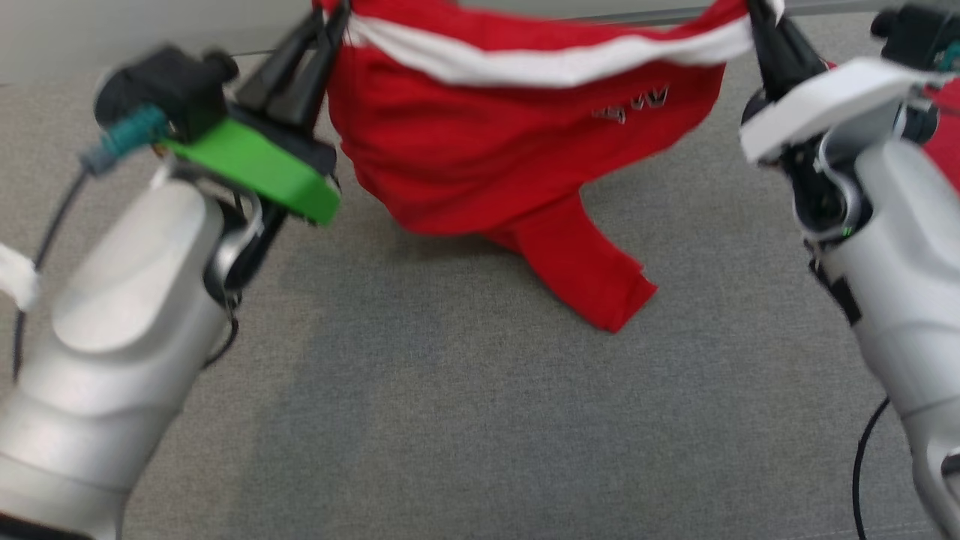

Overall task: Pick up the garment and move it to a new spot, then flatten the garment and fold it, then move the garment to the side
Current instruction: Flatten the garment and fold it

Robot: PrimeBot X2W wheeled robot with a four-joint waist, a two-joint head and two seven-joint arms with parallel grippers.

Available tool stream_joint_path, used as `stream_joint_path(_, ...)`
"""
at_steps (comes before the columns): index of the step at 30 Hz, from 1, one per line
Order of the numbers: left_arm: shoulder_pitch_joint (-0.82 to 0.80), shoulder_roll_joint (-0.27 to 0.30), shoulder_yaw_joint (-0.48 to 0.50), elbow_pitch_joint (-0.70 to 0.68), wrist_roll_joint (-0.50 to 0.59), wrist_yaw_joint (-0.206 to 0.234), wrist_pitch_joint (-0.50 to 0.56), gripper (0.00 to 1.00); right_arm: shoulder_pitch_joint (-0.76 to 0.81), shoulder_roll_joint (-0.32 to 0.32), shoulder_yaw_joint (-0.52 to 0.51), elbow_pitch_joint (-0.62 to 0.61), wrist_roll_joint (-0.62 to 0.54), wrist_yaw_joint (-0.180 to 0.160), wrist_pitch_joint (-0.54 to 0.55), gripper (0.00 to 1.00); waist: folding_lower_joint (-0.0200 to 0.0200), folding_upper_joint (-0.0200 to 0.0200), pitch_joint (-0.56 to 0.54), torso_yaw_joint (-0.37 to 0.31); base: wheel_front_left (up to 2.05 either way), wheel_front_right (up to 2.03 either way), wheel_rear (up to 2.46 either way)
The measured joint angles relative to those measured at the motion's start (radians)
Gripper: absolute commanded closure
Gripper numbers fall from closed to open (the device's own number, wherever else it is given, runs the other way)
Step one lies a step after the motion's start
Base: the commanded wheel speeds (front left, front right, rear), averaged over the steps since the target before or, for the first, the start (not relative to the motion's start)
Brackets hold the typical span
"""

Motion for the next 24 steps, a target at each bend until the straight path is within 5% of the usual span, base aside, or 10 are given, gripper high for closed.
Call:
stream_joint_path(13,-0.654,-0.012,0.051,0.261,-0.174,-0.011,0.053,1.0,-0.688,0.065,-0.113,0.286,0.022,0.0,0.099,1.0,0.0002,0.0,0.203,-0.027,0.0,0.0,0.0)
stream_joint_path(24,-0.746,-0.001,-0.084,0.332,-0.282,-0.011,0.005,1.0,-0.795,0.12,-0.122,0.459,0.026,0.0,0.051,1.0,0.0002,0.0,0.242,-0.076,0.0,0.0,0.0)
